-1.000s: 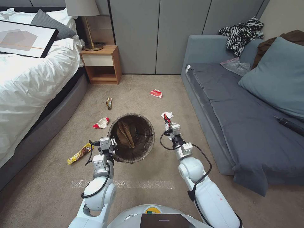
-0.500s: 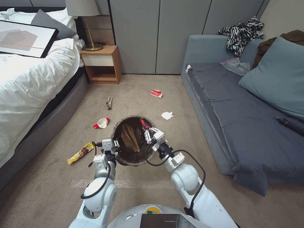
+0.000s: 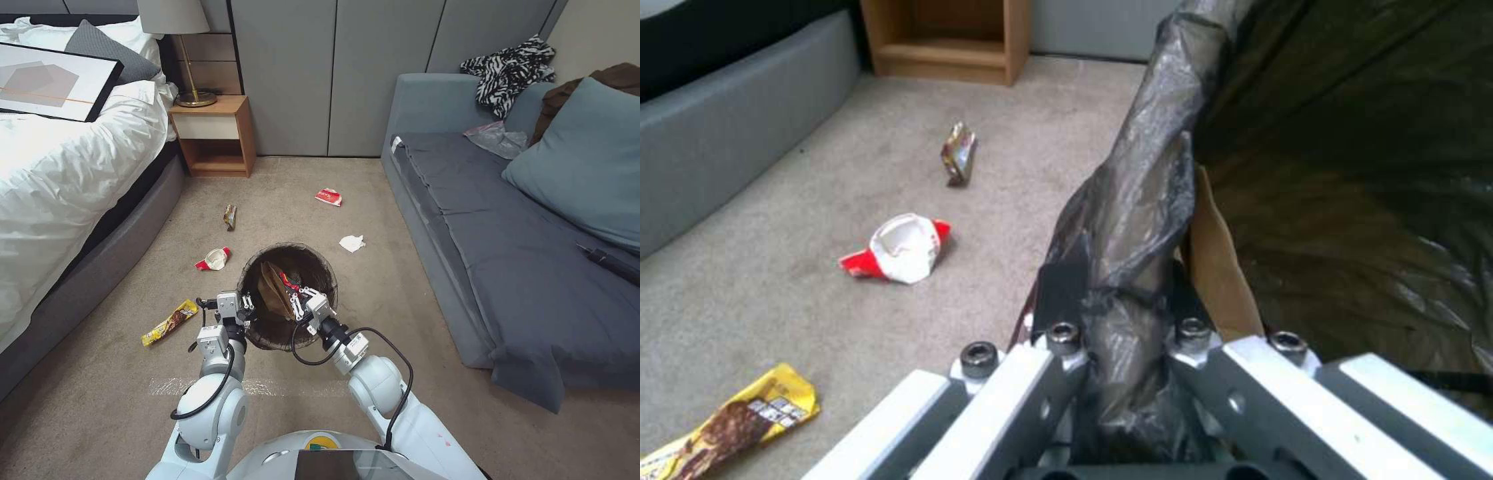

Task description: Pick up the trash bin, then pick up the garbage from the floor and place it into the trash bin.

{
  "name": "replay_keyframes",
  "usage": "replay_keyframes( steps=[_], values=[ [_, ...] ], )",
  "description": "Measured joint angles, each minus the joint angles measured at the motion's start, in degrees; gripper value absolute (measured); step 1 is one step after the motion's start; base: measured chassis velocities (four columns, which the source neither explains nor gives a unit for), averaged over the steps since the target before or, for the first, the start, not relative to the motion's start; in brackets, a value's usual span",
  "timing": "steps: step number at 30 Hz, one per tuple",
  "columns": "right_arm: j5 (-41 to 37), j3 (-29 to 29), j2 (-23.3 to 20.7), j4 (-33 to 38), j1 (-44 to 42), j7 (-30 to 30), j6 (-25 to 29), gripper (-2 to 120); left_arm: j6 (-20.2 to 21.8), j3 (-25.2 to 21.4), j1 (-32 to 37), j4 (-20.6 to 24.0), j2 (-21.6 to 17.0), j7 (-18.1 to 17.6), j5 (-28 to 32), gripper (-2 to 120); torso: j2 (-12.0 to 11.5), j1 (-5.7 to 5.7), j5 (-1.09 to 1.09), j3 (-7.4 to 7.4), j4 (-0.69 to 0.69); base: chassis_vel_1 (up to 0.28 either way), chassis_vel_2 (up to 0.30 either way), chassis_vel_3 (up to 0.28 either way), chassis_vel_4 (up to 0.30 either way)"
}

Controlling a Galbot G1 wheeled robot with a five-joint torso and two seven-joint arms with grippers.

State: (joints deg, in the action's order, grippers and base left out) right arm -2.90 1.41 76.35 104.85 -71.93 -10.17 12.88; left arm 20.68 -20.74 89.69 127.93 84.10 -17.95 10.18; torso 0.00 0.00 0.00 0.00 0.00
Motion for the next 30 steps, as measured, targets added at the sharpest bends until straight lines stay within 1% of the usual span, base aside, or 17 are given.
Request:
replay_keyframes(
  steps=[10,12,13,15,16,17,18,19,20,21,22,23,24,26,27,28,30],
  values=[
    [0.2,0.2,0.5,-2.5,1.2,0.9,0.0,2,0.1,0.4,0.7,0.9,-0.2,0.0,0.1,2,0.0,0.0,0.0,0.0,0.0,0.0,0.0,0.0,0.0],
    [0.3,0.3,0.5,-2.8,1.3,0.9,0.0,9,0.1,0.5,0.7,1.0,-0.2,0.0,0.1,2,0.0,0.0,0.0,0.0,0.0,0.0,0.0,0.0,0.0],
    [0.3,0.3,0.5,-2.8,1.3,0.9,0.0,9,0.1,0.5,0.7,1.0,-0.2,0.0,0.1,2,0.0,0.0,0.0,0.0,0.0,0.0,0.0,0.0,0.0],
    [0.3,0.4,0.5,-2.9,1.3,0.8,0.0,20,0.1,0.5,0.8,1.1,-0.2,0.0,0.1,2,0.0,0.0,0.0,0.0,0.0,0.0,0.0,0.0,0.0],
    [0.3,0.5,0.5,-2.9,1.3,0.8,-0.1,23,0.1,0.5,0.8,1.1,-0.2,0.0,0.1,2,0.0,0.0,0.0,0.0,0.0,0.0,0.0,0.0,0.0],
    [0.3,0.5,0.5,-2.9,1.3,0.8,-0.1,23,0.1,0.5,0.8,1.1,-0.2,0.0,0.1,2,0.0,0.0,0.0,0.0,0.0,0.0,0.0,0.0,0.0],
    [0.3,0.6,0.5,-2.9,1.3,0.8,-0.1,30,0.1,0.5,0.9,1.1,-0.2,0.0,0.1,2,0.0,0.0,0.0,0.0,0.0,0.0,0.0,0.0,0.0],
    [0.3,0.7,0.5,-2.9,1.3,0.8,-0.1,34,0.1,0.5,0.9,1.1,-0.2,0.0,0.1,2,0.0,0.0,0.0,0.0,0.0,0.0,0.0,0.0,0.0],
    [0.3,0.7,0.5,-2.9,1.3,0.8,-0.1,34,0.1,0.5,0.9,1.1,-0.2,0.0,0.1,2,0.0,0.0,0.0,0.0,0.0,0.0,0.0,0.0,0.0],
    [0.3,0.8,0.6,-2.9,1.3,0.8,-0.1,41,0.1,0.5,0.9,1.1,-0.2,0.0,0.1,2,0.0,0.0,0.0,0.0,0.0,0.0,0.0,0.0,0.0],
    [0.4,0.8,0.6,-2.9,1.3,0.8,-0.1,43,0.1,0.5,0.9,1.1,-0.2,0.0,0.1,2,0.0,0.0,0.0,0.0,0.0,0.0,0.0,0.0,0.0],
    [0.4,0.8,0.6,-2.9,1.3,0.8,-0.1,43,0.1,0.5,0.9,1.1,-0.2,0.0,0.1,2,0.0,0.0,0.0,0.0,0.0,0.0,0.0,0.0,0.0],
    [0.4,0.8,0.6,-2.9,1.3,0.7,-0.1,50,0.1,0.5,0.9,1.1,-0.2,0.0,0.0,2,0.0,0.0,0.0,0.0,0.0,0.0,0.0,0.0,0.0],
    [0.4,0.8,0.6,-2.9,1.2,0.7,-0.1,58,0.0,0.5,0.9,1.1,-0.2,0.0,0.0,2,0.0,0.0,0.0,0.0,0.0,0.0,0.0,0.0,0.0],
    [0.4,0.8,0.6,-2.9,1.2,0.7,-0.1,58,0.0,0.5,0.9,1.1,-0.2,0.0,0.0,2,0.0,0.0,0.0,0.0,0.0,0.0,0.0,0.0,0.0],
    [0.4,0.8,0.6,-2.9,1.2,0.7,-0.1,64,0.0,0.5,0.8,1.1,-0.2,0.0,0.0,2,0.0,0.0,0.0,0.0,0.0,0.0,0.0,0.0,0.0],
    [0.4,0.8,0.6,-2.9,1.2,0.7,-0.1,65,0.0,0.5,0.8,1.1,-0.2,0.0,0.0,2,0.0,0.0,0.0,0.0,0.0,0.0,0.0,0.0,0.0]
  ],
)
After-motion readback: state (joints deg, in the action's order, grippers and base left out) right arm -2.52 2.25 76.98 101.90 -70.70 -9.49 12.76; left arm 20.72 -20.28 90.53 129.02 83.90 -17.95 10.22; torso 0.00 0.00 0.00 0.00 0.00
